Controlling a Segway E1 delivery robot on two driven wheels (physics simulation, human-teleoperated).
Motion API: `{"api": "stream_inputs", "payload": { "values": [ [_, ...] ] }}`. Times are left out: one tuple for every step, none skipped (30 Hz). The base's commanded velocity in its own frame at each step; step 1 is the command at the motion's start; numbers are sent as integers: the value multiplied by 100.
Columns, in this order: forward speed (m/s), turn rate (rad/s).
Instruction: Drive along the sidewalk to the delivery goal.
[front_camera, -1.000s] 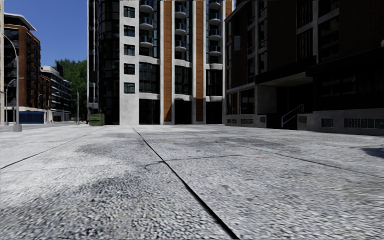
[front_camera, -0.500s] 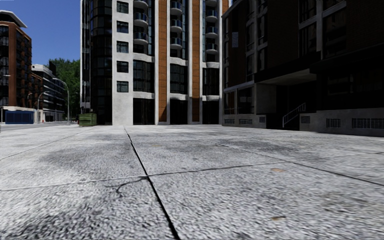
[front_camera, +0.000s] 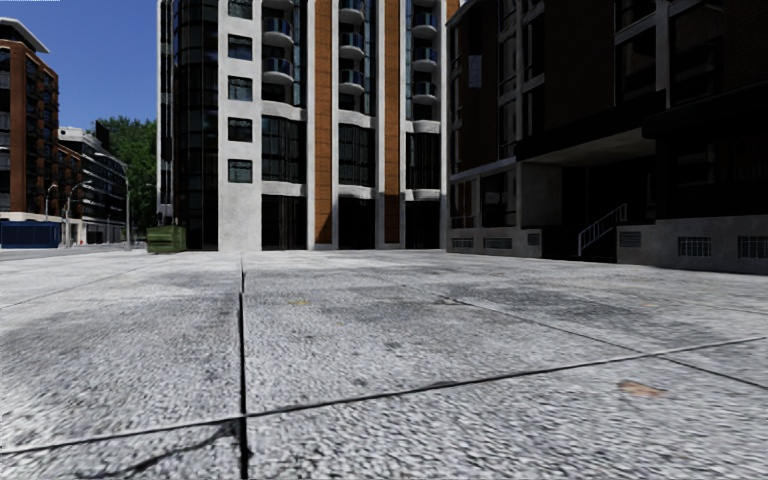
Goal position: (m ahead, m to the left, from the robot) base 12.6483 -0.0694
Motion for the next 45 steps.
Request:
{"api": "stream_inputs", "payload": {
  "values": [
    [200,0],
    [200,0],
    [200,0],
    [200,0],
    [200,0],
    [200,0],
    [200,0],
    [200,0],
    [200,0],
    [200,0],
    [200,0],
    [200,0],
    [200,0],
    [200,0],
    [200,0],
    [200,0],
    [200,0],
    [200,0],
    [200,0],
    [200,0],
    [200,0],
    [200,0],
    [200,0],
    [200,0],
    [200,0],
    [200,0],
    [200,0],
    [200,0],
    [200,0],
    [200,0],
    [200,0],
    [200,0],
    [200,0],
    [200,0],
    [200,0],
    [200,0],
    [200,0],
    [200,0],
    [200,0],
    [200,0],
    [200,0],
    [200,0],
    [200,0],
    [200,0],
    [200,0]
  ]
}}
